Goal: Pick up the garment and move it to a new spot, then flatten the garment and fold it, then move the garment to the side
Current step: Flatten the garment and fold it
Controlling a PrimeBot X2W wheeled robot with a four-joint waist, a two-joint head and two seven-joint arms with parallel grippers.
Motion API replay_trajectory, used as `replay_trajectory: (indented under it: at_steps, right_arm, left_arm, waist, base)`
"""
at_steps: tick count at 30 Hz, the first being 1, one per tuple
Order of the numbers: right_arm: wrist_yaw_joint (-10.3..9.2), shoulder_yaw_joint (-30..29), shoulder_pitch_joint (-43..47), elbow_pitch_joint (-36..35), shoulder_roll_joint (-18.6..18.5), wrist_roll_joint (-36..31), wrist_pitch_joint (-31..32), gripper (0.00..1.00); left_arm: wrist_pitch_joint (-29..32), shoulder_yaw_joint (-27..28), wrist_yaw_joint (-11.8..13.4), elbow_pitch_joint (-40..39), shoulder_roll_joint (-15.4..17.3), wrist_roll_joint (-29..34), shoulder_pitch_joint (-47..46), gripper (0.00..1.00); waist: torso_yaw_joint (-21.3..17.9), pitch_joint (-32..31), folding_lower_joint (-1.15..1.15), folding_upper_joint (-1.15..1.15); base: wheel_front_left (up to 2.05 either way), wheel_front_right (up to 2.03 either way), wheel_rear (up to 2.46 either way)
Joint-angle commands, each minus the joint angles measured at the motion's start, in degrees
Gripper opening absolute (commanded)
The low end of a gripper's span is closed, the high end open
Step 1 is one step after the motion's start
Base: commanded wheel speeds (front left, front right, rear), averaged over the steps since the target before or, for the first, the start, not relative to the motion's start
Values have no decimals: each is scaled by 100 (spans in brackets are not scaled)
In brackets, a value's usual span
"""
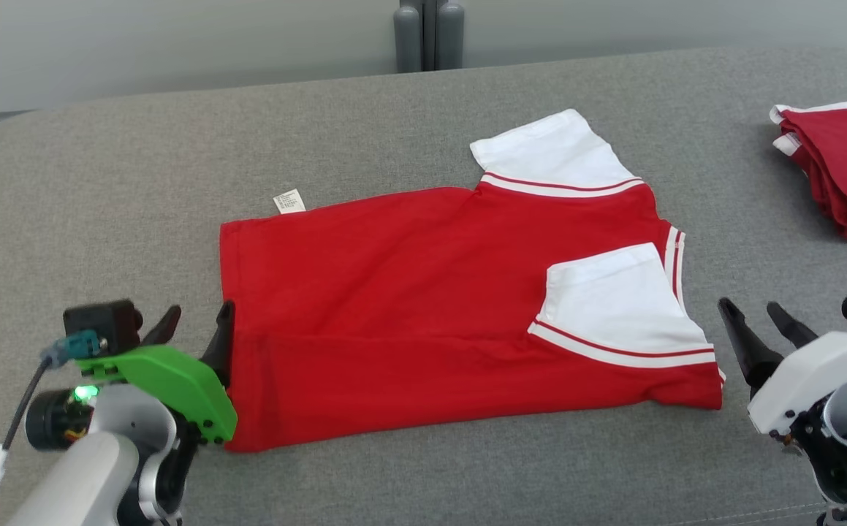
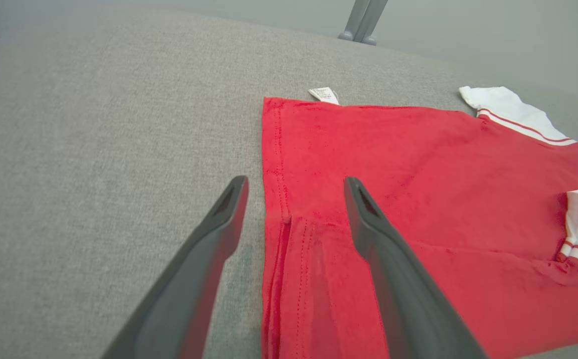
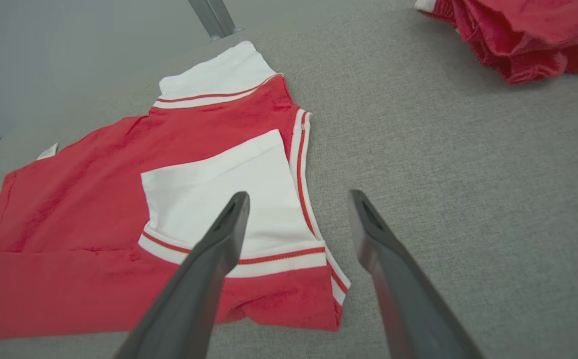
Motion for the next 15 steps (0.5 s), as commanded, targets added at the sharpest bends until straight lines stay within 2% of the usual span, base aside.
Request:
replay_trajectory:
  at_steps: [1,7,15]
  right_arm:
    - [-2,58,-167,-75,-48,7,27,100]
    - [-2,490,-810,-345,-210,44,163,100]
    - [-2,951,-1506,-339,-470,129,192,100]
  left_arm:
    - [152,-81,-69,96,109,163,-325,100]
    - [765,-270,-156,791,136,451,-1533,100]
    - [1239,-380,-286,1618,120,570,-2553,100]
  waist:
    - [-76,166,0,0]
    - [-296,817,0,0]
    - [-483,1567,0,0]
  base:
    - [0,0,0]
    - [0,0,0]
    - [0,0,0]
